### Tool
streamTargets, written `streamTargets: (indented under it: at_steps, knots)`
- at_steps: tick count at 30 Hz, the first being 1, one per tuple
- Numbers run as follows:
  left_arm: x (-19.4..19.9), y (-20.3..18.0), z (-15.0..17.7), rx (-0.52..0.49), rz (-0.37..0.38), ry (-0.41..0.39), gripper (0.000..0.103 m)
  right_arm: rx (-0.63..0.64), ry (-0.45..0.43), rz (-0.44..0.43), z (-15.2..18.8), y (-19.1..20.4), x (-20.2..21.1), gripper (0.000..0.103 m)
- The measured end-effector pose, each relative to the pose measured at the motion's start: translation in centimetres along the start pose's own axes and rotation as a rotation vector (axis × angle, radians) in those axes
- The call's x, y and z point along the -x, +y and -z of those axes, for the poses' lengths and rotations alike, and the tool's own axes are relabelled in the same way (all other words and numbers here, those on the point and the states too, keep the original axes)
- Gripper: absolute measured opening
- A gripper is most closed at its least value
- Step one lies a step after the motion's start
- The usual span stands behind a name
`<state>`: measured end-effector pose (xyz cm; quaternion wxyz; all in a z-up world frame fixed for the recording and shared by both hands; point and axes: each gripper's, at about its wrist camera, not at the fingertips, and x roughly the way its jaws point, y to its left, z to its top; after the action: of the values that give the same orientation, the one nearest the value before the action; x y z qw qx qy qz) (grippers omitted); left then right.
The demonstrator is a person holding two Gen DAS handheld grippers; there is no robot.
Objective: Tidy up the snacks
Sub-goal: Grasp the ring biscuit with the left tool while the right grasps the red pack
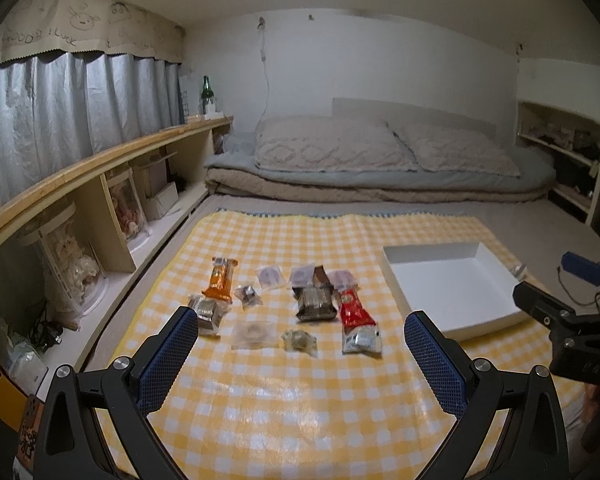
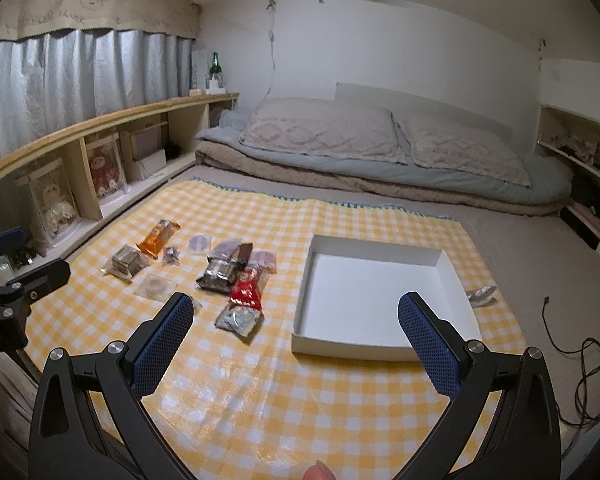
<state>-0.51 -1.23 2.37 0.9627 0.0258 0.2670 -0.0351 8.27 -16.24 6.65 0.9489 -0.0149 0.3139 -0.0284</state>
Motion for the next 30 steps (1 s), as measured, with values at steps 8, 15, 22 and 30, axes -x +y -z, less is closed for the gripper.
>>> streamTargets:
  at_steps: [8, 15, 22, 30]
  knots:
    - [0.1, 0.8, -2.6, 0.008, -0.044, -0.062, 0.103, 0.01, -0.058, -0.033, -3.3, 0.9, -0.6, 0.103]
    - [-2.7, 0.8, -5.7, -0.006, -0.098, -0.123, 0.103, 0.023, -0.111, -0.037, -8.0, 1.5, -2.9, 0.103]
    - [-10.7, 1.8, -6.8, 0.043, -0.149, -0.101, 0.103, -0.029, -0.051, -0.076, -9.0, 1.4, -9.9, 0.103]
    - [-22.5, 2.8, -8.0, 0.068, -0.087, 0.087, 0.103, -0.115, 0.098, -0.102, -6.9, 0.4, -18.5, 0.103]
